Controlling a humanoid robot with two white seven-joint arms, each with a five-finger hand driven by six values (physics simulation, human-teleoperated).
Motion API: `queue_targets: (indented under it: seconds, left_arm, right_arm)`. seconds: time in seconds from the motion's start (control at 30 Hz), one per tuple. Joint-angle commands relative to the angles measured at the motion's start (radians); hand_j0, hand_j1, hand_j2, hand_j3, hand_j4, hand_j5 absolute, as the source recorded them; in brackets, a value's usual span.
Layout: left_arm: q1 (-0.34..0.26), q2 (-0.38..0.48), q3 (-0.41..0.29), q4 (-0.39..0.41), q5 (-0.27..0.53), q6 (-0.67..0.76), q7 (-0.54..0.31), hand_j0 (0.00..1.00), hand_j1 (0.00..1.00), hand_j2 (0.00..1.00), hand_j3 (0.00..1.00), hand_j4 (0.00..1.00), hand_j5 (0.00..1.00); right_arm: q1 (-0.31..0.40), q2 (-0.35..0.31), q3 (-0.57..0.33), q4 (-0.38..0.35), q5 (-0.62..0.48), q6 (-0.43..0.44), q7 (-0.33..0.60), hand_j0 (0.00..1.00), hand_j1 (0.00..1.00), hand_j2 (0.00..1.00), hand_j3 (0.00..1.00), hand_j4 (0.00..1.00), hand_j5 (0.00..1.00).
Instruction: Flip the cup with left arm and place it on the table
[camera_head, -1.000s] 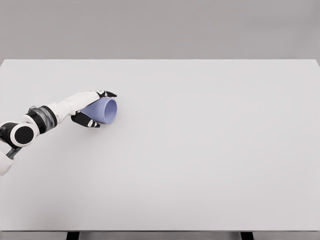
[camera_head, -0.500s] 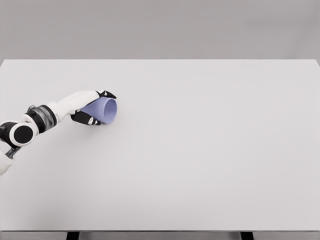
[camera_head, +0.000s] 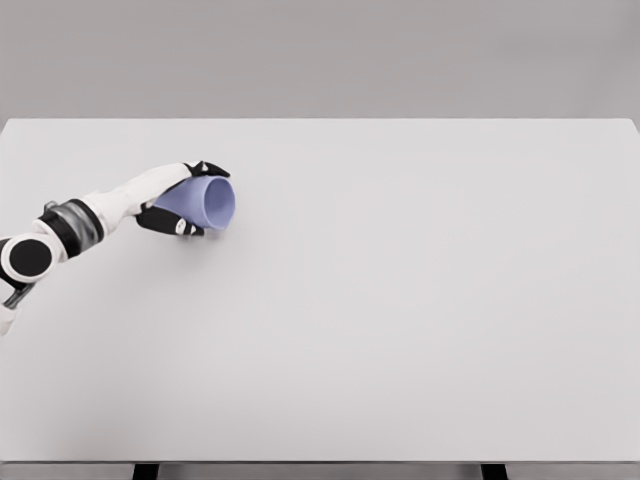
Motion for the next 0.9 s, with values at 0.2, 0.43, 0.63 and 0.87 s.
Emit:
queue_targets:
  seconds: [0.2, 0.43, 0.63, 0.87]
  left_arm:
    - [0.008, -0.034, 0.072, 0.007, 0.139, 0.003, -0.001, 0.80, 0.80, 0.80, 0.80, 0.80, 0.80]
    - [0.035, -0.034, 0.122, 0.006, 0.230, 0.001, 0.001, 0.81, 0.81, 0.81, 0.81, 0.81, 0.81]
    - [0.043, -0.056, 0.135, 0.012, 0.285, 0.005, 0.001, 0.81, 0.81, 0.81, 0.81, 0.81, 0.81]
    - [0.078, -0.070, 0.175, 0.014, 0.317, 0.006, 0.001, 0.83, 0.83, 0.83, 0.83, 0.83, 0.83]
  right_arm:
    - [0.000, 0.000, 0.000, 0.000, 0.000, 0.000, 0.000, 1.00, 1.00, 1.00, 1.00, 1.00, 1.00]
    - [0.000, 0.000, 0.000, 0.000, 0.000, 0.000, 0.000, 1.00, 1.00, 1.00, 1.00, 1.00, 1.00]
    - [0.000, 0.000, 0.000, 0.000, 0.000, 0.000, 0.000, 1.00, 1.00, 1.00, 1.00, 1.00, 1.00]
    - [0.000, 0.000, 0.000, 0.000, 0.000, 0.000, 0.000, 1.00, 1.00, 1.00, 1.00, 1.00, 1.00]
